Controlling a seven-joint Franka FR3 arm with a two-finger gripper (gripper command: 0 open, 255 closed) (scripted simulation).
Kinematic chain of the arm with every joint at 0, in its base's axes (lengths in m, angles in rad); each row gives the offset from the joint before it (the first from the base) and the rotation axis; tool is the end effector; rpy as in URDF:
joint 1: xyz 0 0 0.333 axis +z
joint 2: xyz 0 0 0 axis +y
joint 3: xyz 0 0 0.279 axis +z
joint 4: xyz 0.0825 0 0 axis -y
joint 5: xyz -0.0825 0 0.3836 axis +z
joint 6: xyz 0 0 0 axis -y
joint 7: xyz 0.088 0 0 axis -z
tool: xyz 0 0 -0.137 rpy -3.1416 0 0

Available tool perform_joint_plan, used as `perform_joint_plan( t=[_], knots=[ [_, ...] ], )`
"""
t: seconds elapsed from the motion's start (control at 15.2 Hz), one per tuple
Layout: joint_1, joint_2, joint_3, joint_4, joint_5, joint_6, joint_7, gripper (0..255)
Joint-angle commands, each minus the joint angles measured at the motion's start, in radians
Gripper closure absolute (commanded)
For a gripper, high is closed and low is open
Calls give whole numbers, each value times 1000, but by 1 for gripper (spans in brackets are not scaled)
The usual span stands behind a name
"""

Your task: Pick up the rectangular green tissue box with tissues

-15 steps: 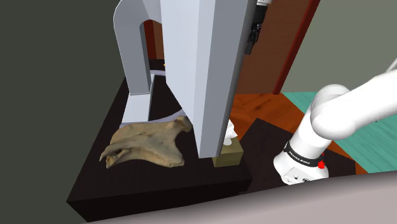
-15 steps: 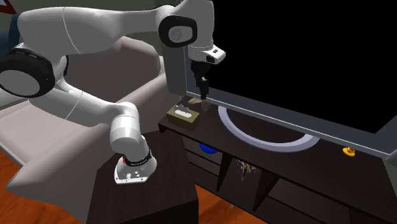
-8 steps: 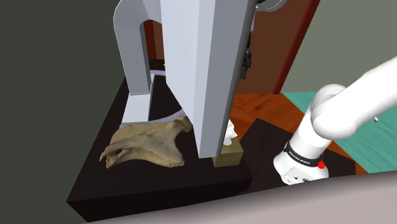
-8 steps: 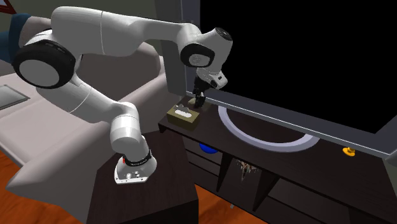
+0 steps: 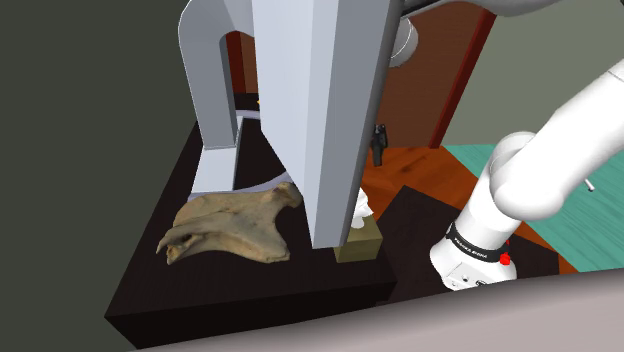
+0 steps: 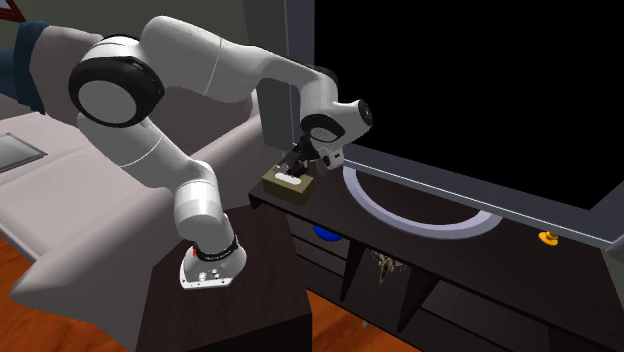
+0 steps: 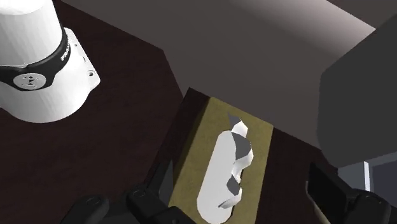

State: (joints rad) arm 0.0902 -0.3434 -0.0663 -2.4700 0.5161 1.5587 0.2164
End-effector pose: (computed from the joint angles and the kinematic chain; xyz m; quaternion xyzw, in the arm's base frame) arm 0.3611 0.0779 0.3449 -0.9150 0.1524 0.3011 0.2211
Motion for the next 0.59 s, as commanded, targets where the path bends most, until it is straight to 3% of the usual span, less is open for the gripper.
perform_joint_plan(
  t=[0.0,0.13,0.53],
  knots=[
    [16,61,-1,-19,85,-3,7,0],
    [31,112,1,-42,168,-12,11,0],
    [35,161,5,-64,177,44,-32,0]
  ],
)
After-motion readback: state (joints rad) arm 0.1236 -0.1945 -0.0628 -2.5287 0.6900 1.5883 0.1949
